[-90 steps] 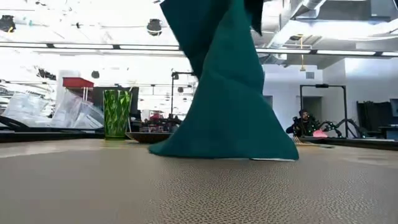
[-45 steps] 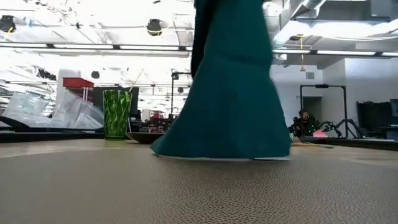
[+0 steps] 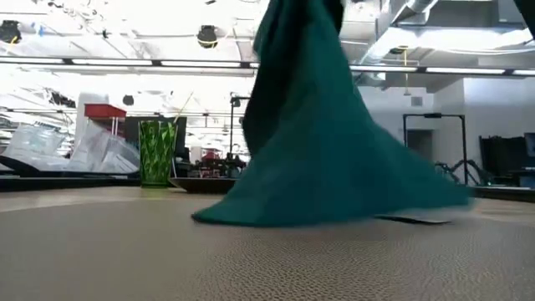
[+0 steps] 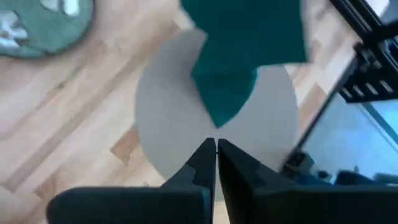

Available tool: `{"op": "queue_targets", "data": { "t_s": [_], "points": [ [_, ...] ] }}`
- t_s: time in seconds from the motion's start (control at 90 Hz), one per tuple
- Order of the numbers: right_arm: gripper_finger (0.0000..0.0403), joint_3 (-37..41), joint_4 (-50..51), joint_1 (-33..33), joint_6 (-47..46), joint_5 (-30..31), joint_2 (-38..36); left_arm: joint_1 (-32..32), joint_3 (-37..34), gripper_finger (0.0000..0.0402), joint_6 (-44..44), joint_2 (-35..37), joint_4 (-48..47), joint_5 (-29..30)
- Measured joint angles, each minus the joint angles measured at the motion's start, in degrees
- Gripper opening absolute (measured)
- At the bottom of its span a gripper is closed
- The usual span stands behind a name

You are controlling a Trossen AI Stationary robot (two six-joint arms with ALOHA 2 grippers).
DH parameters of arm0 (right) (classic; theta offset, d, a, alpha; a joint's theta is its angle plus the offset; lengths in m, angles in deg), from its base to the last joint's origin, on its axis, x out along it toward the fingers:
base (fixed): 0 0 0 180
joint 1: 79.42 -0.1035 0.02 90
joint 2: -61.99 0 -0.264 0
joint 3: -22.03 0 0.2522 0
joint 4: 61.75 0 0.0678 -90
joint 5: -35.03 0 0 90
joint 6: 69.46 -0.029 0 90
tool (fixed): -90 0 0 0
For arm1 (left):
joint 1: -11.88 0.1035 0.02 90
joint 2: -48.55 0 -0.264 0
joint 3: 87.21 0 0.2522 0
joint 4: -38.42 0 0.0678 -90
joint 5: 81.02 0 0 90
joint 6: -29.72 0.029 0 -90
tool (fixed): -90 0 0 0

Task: Set table place
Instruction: Fold the green napkin

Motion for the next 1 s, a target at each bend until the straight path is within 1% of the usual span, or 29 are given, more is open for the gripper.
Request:
{"op": "queue_targets", "data": {
  "t_s": [0.111, 0.222, 0.322, 0.456, 0.544, 0.6, 0.7, 0.778, 0.867, 1.0],
  "points": [
    [0.0000, 0.0, 0.9, 2.1, 4.7, -1.9, 5.6, 0.8, 0.0, 0.0000, 0.8, 0.0, -0.1, 1.4],
    [0.0000, 0.1, 1.1, 2.6, 7.7, -4.7, 11.0, 1.0, 0.0, 0.0000, 1.3, 0.0, -1.2, 1.9],
    [0.0000, 0.1, 1.8, 2.8, 11.3, -4.8, 14.0, 1.0, 0.0, 0.0000, 1.2, 0.0, -1.8, 2.4],
    [0.0000, 0.1, 2.1, 4.6, 13.3, -4.4, 15.3, 0.9, 0.0, 0.0000, 0.6, 0.0, -3.0, 3.6],
    [0.0000, 0.1, 2.1, 6.5, 13.4, -1.4, 15.0, 1.0, 0.0, 0.0000, 0.8, 0.0, -2.9, 3.9],
    [0.0000, 0.1, 2.4, 7.8, 13.4, -0.6, 14.6, 1.0, -0.6, 0.0000, 1.2, 0.0, -2.4, 4.0],
    [0.0000, 0.1, 2.4, 9.7, 13.3, -0.6, 14.0, 0.9, -4.3, 0.0000, 4.2, 0.0, -2.1, 4.0],
    [0.0000, 0.1, 2.6, 10.7, 13.5, -0.7, 13.4, 1.1, -8.6, 0.0000, 4.9, 0.0, -0.3, 4.6],
    [0.0000, 0.1, 2.6, 11.3, 14.8, -0.9, 13.3, 1.8, -14.9, 0.0000, 1.6, 0.0, 7.5, 7.3],
    [0.0000, 0.1, 3.2, 11.5, 18.0, -4.2, 13.7, 3.0, -23.4, 0.0000, -2.3, 0.1, 19.4, 8.0]
  ]
}}
